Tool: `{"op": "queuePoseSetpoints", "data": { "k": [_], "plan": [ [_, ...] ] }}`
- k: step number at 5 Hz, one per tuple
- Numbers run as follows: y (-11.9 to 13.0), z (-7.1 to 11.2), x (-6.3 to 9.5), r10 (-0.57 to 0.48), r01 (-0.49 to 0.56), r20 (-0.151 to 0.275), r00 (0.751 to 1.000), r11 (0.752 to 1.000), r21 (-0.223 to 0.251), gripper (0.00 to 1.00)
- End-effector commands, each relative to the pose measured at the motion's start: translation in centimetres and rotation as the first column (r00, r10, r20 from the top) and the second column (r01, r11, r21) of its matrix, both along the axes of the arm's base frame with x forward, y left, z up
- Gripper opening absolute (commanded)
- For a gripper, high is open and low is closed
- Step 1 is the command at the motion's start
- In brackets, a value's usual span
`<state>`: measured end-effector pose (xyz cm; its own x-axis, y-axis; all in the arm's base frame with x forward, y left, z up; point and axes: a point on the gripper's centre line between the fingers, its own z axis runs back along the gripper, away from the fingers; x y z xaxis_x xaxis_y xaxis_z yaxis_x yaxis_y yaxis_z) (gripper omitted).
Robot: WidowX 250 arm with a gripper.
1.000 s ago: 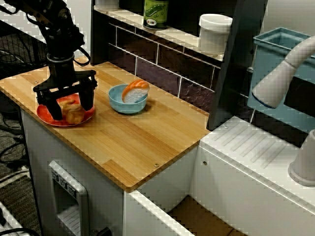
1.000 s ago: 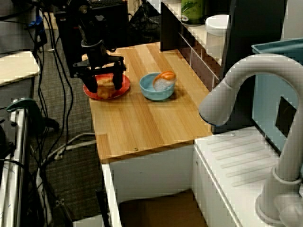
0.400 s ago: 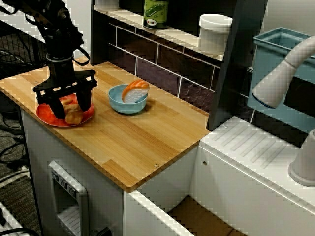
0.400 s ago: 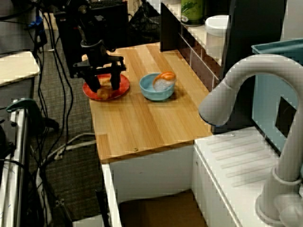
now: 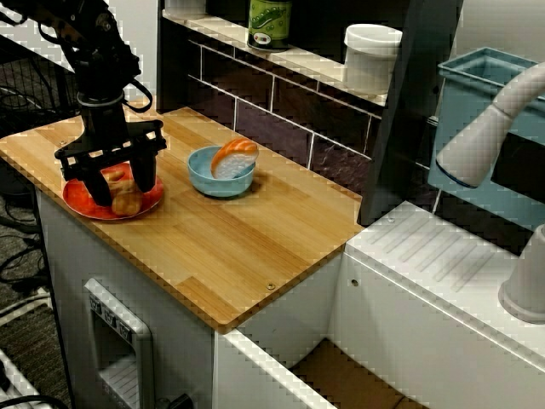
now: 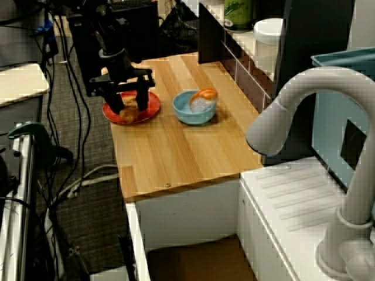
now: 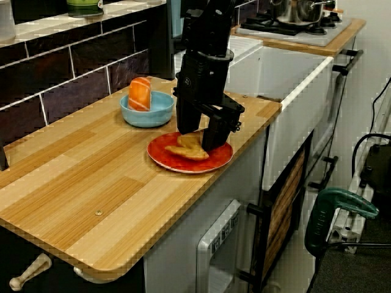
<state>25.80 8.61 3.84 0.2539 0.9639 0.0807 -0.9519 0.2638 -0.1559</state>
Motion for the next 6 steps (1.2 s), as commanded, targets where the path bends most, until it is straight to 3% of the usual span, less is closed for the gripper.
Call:
{"op": "queuePoseSetpoints", "data": {
  "k": [1, 3, 4, 6],
  "plan": [
    [0.8, 3.0, 0.0, -0.004, 0.004, 0.064, 0.998, 1.000, -0.005, 0.00],
    [0.8, 4.2, -0.2, -0.005, 0.006, 0.076, 0.997, 1.000, -0.021, 0.00],
    [0.7, 4.1, -0.2, -0.002, 0.003, 0.060, 0.998, 1.000, -0.016, 1.00],
    [0.2, 4.0, -0.1, -0.016, 0.016, 0.060, 0.998, 1.000, -0.003, 1.00]
  ]
}}
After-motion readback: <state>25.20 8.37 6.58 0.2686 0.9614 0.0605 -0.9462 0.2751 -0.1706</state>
